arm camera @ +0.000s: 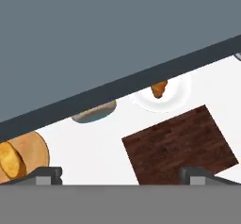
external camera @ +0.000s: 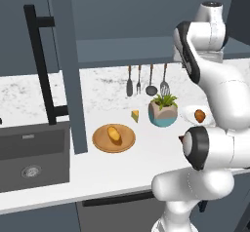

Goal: From the different types of pastries on the counter, select a croissant and place it on the cutting board. Then retrieve a jar of jam from the cabinet and place it alongside the croissant on the cutting board.

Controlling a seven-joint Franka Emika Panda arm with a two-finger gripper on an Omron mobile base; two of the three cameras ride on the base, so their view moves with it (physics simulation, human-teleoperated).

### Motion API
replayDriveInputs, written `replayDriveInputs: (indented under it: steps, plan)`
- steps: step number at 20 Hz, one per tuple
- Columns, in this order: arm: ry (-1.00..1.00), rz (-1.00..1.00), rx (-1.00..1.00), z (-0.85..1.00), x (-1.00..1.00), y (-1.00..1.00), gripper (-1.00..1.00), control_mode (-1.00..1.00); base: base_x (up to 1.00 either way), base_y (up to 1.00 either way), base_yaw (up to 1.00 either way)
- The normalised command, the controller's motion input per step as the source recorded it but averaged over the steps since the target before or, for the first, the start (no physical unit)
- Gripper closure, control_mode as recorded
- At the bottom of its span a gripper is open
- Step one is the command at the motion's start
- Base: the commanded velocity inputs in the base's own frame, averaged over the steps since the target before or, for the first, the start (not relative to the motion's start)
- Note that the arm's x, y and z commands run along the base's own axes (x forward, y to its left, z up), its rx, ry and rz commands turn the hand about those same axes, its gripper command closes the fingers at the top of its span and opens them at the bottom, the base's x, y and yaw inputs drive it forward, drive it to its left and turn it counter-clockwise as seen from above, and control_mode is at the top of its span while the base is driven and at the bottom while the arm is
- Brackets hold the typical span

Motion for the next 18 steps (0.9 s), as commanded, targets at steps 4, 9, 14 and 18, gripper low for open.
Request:
replayDriveInputs:
  steps: [4,9,14,18]
  plan:
    - [-0.34,-0.1,-0.02,0.22,0.31,-0.48,-1.0,-1.0,0.0,0.0,0.0]
    - [-0.49,-0.03,-0.02,0.07,0.24,-0.1,-1.0,-1.0,0.0,0.0,0.0]
    - [-0.29,-0.02,0.0,0.4,0.06,0.0,-1.0,-1.0,0.0,0.0,0.0]
    - [-0.5,-0.06,-0.14,0.36,0.14,0.0,-1.0,-1.0,0.0,0.0,0.0]
